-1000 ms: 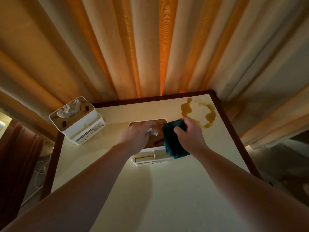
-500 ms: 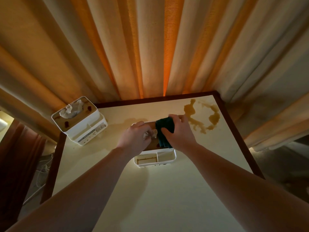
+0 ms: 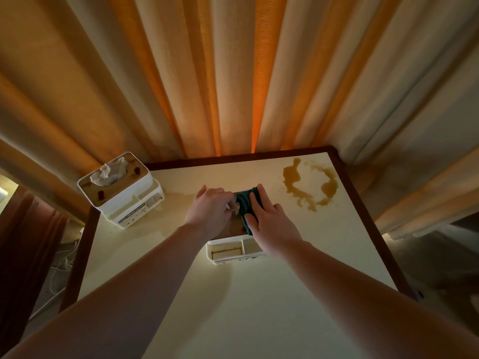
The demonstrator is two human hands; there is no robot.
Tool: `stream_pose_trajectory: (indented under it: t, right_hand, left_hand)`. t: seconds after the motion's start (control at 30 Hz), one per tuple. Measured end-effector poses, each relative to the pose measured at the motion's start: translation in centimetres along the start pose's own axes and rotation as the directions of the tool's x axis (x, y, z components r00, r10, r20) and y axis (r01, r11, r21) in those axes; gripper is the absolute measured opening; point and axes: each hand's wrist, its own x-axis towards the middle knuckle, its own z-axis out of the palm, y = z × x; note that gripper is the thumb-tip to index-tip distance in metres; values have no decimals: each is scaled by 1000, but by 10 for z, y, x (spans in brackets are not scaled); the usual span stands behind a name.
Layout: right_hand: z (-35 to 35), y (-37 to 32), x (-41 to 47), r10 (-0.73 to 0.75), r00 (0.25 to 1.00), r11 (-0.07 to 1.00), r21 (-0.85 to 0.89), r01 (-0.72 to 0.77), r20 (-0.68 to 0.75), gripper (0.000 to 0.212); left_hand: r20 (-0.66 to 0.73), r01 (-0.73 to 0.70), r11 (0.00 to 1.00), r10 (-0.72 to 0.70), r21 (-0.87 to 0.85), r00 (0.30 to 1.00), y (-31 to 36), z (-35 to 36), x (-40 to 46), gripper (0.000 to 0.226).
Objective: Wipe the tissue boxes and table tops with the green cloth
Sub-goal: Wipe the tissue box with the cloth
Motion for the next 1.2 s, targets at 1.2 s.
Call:
stream_pose_trajectory:
  t: [1.2]
  right_hand:
    - [-11, -8, 8, 109, 994, 978, 182, -104, -16, 67]
  left_hand:
    - [121, 65, 990, -80, 122, 989, 9, -21, 17, 20]
